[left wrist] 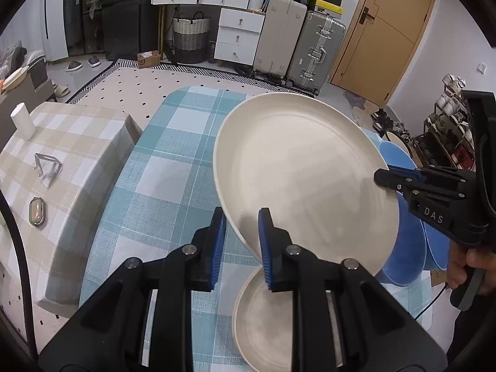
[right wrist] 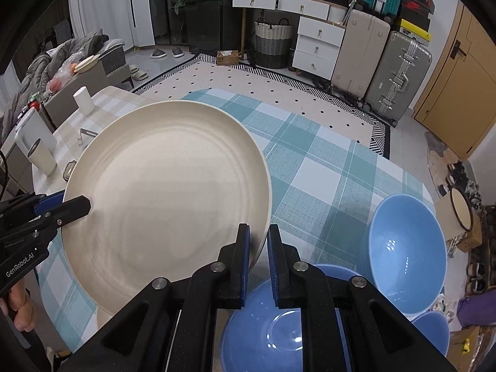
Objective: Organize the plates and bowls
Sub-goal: 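Carry the held cream plates across the table toward the blue bowls with both tools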
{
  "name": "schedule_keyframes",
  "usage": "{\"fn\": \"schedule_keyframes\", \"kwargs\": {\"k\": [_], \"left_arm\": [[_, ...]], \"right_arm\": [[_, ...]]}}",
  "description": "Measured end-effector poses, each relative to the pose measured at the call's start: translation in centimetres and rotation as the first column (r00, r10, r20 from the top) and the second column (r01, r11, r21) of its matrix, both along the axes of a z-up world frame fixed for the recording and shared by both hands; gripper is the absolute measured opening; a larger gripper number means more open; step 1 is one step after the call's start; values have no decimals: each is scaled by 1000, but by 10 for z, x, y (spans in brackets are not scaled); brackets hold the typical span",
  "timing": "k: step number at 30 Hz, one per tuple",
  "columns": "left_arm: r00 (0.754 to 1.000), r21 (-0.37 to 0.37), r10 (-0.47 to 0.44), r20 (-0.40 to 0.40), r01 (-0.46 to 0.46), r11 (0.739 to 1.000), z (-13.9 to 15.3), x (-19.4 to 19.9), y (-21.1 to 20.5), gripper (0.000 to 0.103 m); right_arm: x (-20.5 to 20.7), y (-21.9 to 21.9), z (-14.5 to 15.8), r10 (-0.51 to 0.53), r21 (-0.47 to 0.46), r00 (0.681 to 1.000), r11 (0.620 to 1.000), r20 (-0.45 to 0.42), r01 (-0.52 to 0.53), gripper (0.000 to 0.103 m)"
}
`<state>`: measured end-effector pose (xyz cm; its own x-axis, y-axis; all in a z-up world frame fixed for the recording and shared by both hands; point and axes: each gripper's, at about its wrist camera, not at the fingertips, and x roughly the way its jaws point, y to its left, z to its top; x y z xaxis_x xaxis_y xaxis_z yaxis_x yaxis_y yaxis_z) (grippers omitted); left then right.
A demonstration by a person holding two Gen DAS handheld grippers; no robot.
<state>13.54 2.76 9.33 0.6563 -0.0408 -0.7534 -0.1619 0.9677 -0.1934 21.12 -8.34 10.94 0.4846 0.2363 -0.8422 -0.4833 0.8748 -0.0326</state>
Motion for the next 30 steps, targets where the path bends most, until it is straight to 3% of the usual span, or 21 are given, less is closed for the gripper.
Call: {"fn": "schedule_keyframes", "kwargs": {"k": [18,30], "left_arm": [[1000,34,-25,17,24,999,25,-43,-19,17],[998,43,-63,12,62,997,14,-55,-18,17]], "right_arm": [[-45,-15,15,-11,46,1000,999,9,10,12],[-74,-22,14,-14,102,1000,995,22,11,13]]}}
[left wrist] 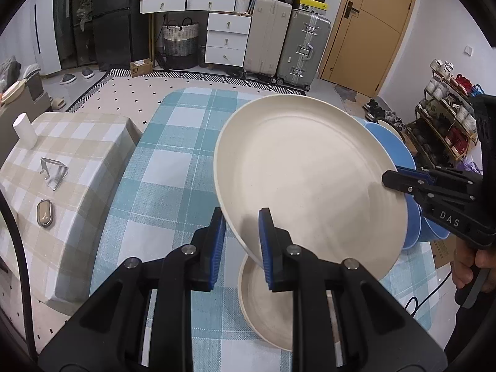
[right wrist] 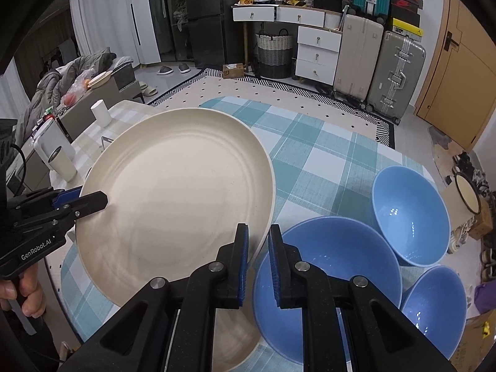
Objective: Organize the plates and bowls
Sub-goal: 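Carry the held cream plates across the table toward the blue bowls with both tools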
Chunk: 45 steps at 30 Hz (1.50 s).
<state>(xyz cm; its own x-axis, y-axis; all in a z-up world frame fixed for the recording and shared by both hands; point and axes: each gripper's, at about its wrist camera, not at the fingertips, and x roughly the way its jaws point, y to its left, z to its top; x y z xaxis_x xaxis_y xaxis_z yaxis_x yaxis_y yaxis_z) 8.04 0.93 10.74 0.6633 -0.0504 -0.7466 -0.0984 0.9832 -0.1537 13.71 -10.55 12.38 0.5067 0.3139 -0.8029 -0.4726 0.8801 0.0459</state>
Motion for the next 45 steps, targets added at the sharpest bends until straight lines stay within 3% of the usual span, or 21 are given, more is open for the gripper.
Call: {"fn": "schedule_keyframes", "kwargs": {"k": [8,16,30,45], "left_arm": [[999,-25,-40,6,40,999,-6,-13,2,17],[998,-4,-66,8,66,998,-15,-26,-1,17],[996,17,-89,-23,89,996,-51,-37,-3,17],[992,36,-116,-58,118,992,-91,-49,-7,18]], "right_arm": [[-25,-9,-3,-13,35,1000,999,12,12,14],[-48,-14,-11,-19,44,1000,999,25,18,15],[-87,-14,-29,-32,40,998,999,59,29,17],[-105,-19,-65,-43,81,999,996,2,43,18]]}}
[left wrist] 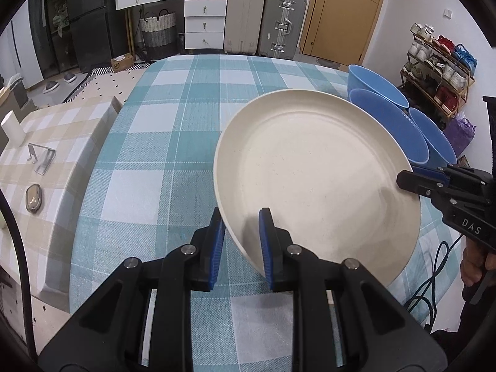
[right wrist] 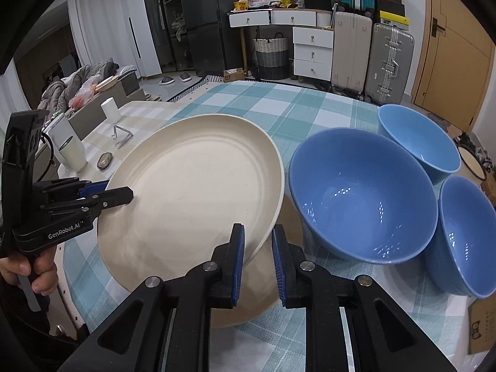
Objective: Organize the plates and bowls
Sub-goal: 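Carry the held cream plates across the table toward the blue bowls with both tools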
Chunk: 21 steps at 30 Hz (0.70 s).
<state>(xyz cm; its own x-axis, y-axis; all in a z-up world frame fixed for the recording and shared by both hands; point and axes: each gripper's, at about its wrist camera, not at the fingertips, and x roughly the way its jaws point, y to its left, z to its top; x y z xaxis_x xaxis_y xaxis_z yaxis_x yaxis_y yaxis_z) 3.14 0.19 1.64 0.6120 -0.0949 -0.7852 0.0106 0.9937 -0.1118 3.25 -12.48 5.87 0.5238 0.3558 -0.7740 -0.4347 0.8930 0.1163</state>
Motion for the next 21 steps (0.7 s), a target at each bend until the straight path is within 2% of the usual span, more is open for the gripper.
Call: {"fn": "schedule_keyframes", "kwargs": {"k": [7,14,21], "left_arm": [[1000,7,-8,-15,8,1000,-15,-4,-3,18],[1000,67,-20,-14,21,998,-21,-4,-16,18],[999,82,-33,-32,35,996,-29,4,-23,18]], "right_arm": [[-9,0,-13,-5,-12,1000,1000,-11,5,18],[-11,-1,-30,-18,-39,999,999,-40,17,18],[-12,-5,-39,-35,-52,998,998,-54,32,18]]}}
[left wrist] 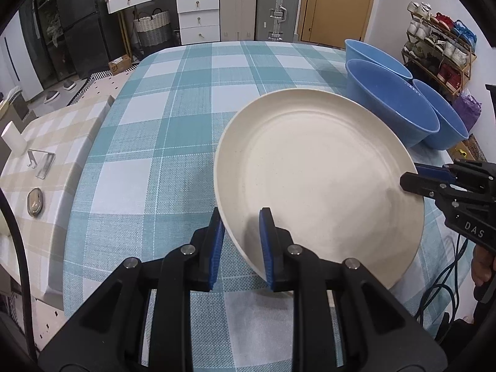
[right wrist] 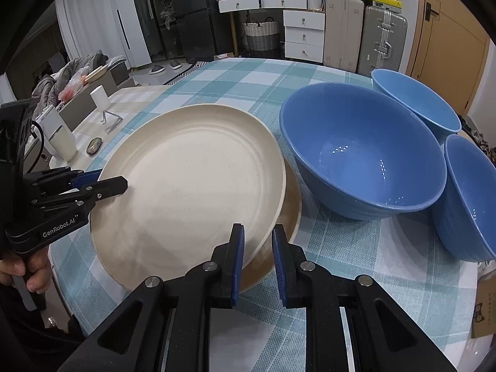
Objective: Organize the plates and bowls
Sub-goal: 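Carry the held cream plates across the table toward the blue bowls with both tools, then lower the cream plates onto the table and open both tools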
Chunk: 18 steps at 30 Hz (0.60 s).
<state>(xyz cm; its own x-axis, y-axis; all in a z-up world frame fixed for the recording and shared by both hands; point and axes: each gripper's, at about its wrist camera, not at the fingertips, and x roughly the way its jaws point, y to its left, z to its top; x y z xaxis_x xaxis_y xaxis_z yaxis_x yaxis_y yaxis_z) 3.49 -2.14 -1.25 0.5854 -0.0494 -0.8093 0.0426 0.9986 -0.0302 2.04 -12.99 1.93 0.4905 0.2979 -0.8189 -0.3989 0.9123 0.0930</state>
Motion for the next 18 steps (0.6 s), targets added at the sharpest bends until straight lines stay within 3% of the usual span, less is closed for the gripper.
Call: {"fn": "schedule_keyframes", "kwargs": {"k": [18], "left_arm": [[1000,69,-12,-24,14,998,-12,16,-14,21]], "right_arm": [[4,2,-10,-22,-63,1000,998,13,23,19]]}}
